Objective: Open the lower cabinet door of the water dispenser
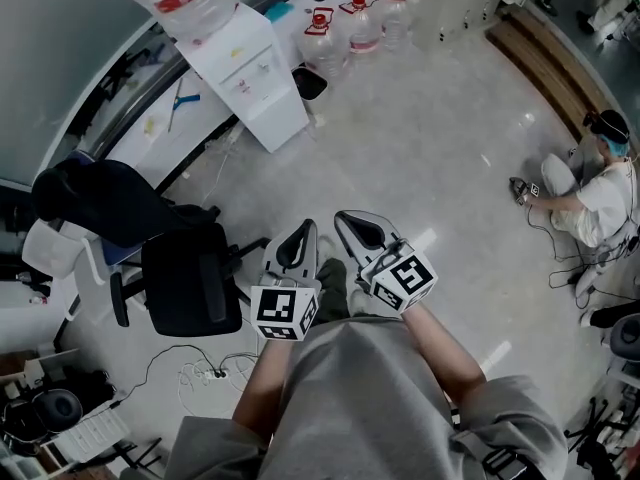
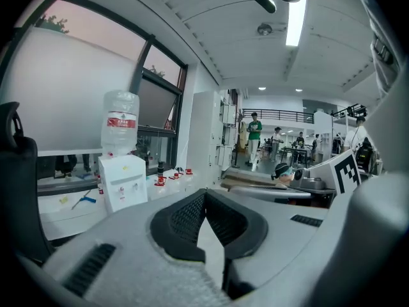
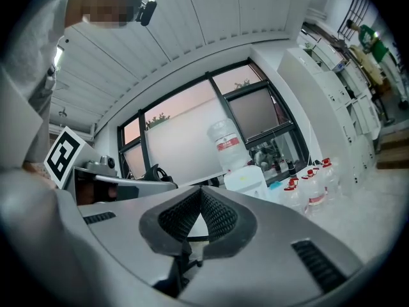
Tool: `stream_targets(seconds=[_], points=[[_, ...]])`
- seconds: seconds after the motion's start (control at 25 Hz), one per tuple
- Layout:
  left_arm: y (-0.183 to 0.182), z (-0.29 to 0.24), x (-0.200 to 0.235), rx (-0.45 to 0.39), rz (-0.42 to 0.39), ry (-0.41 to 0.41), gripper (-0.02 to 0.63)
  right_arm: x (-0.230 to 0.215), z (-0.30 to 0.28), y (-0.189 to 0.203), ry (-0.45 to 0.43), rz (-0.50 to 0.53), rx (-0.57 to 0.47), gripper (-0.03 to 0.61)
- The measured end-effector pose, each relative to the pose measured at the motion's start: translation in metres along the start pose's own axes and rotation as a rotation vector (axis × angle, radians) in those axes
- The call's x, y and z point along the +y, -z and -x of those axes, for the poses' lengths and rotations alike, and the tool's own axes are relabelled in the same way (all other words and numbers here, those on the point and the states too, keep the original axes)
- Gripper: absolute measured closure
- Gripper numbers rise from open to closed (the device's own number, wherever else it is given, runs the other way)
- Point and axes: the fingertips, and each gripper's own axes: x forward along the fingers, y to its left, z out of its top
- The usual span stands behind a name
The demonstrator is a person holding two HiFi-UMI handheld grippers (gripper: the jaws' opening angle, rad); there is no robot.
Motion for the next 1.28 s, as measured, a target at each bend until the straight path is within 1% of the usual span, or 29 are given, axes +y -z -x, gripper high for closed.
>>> stream_targets(seconds=[0.32, 0.64, 0.8, 1.0, 1.28], points=[[-0.017, -0.060, 0.064, 0.028, 0.021, 0.035, 0.604, -0.047, -0.073, -0.004, 0.049, -0.033, 0.032, 0.568], [-0.033, -0.110, 0.129, 0.037, 0.049, 0.061, 0.604, -0.081, -0.143, -0.012, 0.082, -0.038, 0.060, 0.568], [-0.038, -0.126, 0.156, 0.037, 0.064, 0.078, 0.604, -0.091, -0.174, -0.015, 0.092, -0.025, 0.071, 0.568], [-0.045, -0.143, 0.183, 0.025, 0.081, 0.089, 0.604, -0.099, -0.202, -0.018, 0.104, -0.006, 0.084, 0.568], [-0.046, -0.165, 0.202, 0.025, 0.104, 0.101, 0.604, -0.117, -0.223, -0.019, 0.124, 0.000, 0.094, 0.568]])
